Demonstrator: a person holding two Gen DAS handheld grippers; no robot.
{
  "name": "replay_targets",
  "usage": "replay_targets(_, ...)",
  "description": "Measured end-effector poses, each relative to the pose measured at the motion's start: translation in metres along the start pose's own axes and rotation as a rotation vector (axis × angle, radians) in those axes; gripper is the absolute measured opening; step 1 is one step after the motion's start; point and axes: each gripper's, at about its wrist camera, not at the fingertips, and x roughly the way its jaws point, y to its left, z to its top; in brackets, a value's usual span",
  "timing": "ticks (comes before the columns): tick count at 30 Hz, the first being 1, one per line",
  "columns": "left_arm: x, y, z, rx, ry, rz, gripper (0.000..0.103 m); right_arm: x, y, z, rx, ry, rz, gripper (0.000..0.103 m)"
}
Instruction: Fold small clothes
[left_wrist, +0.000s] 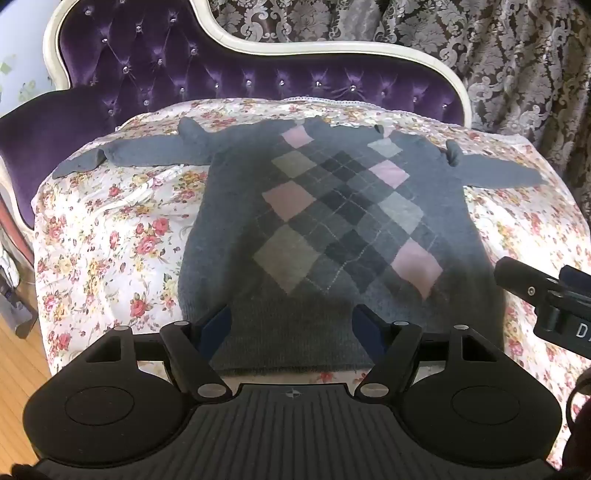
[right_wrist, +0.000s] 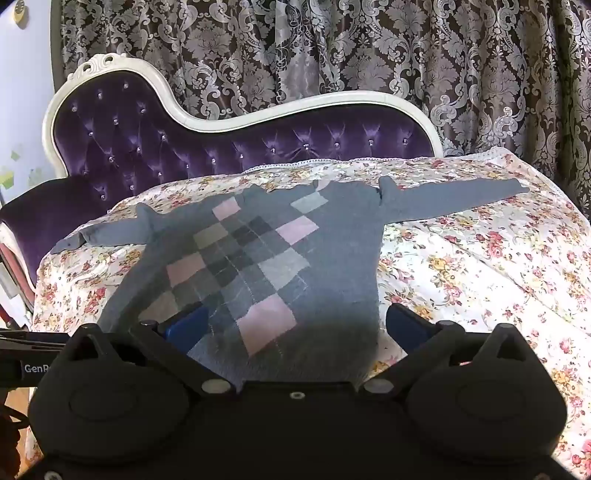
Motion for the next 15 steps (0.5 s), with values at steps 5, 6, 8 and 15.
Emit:
replay_targets(5,-0.0029,0.001,-0.0005,-0.002,-0.001,-0.003,0.071,-0.0003,-0.0032,0.0003,0.006,0.003,0.004,0.102)
replay_targets(6,-0.0039,0.0015,-0.0006,-0.002,-0.003,-0.003,0.071,-0.0004,-0.004,0.0003,0.008,0.003,0.004,0.102)
replay_targets(8,-0.0016,-0.0007,-0.0012,-0.003,0.004,0.003,0.071,0.0001,0.0029,-0.0015,0.005,0.005,0.008,0.102)
replay_targets(15,0.0004,0.0021,0.001,-0.004,0.003,0.028,0.071,0.0008,0.0041,-0.0018,0.005,0.016,0.011,0.102)
